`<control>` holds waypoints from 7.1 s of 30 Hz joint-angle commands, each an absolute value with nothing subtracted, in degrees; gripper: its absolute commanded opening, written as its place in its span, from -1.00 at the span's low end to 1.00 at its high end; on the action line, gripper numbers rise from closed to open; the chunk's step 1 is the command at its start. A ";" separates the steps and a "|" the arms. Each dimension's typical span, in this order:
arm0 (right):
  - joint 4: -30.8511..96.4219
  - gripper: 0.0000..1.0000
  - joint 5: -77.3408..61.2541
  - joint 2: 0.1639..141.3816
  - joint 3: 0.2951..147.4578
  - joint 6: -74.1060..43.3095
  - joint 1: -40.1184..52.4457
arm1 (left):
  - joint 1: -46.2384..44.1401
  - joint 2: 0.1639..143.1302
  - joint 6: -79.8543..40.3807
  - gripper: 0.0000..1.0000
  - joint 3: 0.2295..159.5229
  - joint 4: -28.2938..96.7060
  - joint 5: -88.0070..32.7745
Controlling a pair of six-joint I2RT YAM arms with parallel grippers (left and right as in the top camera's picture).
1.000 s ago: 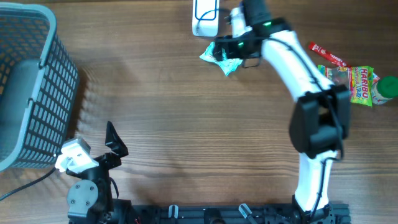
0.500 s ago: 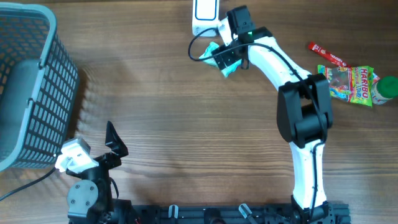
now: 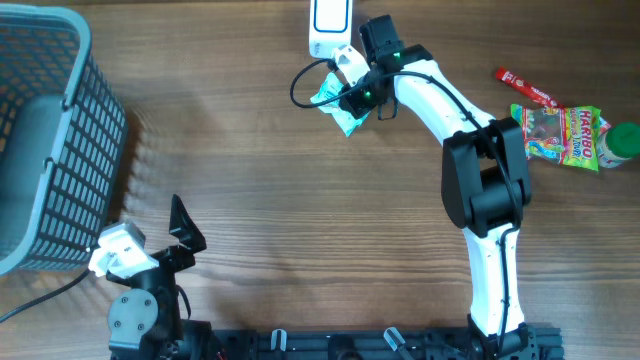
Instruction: Scan the item barcode
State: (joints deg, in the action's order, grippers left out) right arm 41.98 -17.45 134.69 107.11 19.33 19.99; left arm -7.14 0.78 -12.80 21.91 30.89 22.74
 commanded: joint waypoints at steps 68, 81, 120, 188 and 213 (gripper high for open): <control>78.72 0.99 -7.55 49.45 96.47 -14.74 -6.26 | -7.40 0.27 -13.13 1.00 21.43 30.76 22.50; 44.12 0.99 -11.94 23.59 74.59 -9.43 -4.08 | -7.40 0.27 -13.13 1.00 21.43 30.76 22.50; -9.96 1.00 -1.28 0.16 0.30 -9.34 7.31 | -7.40 0.27 -13.13 1.00 21.43 30.76 22.50; -0.05 1.00 -2.59 0.21 0.30 -4.51 7.29 | -5.72 0.21 -8.12 1.00 3.44 4.10 13.43; -0.05 1.00 -2.59 0.21 0.30 -4.49 7.29 | -5.28 0.21 -1.69 1.00 0.32 3.53 9.63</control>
State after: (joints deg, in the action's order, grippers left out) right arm 0.08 -2.11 0.89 0.34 -5.04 7.09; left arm -5.80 0.73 -2.98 1.10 3.73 12.73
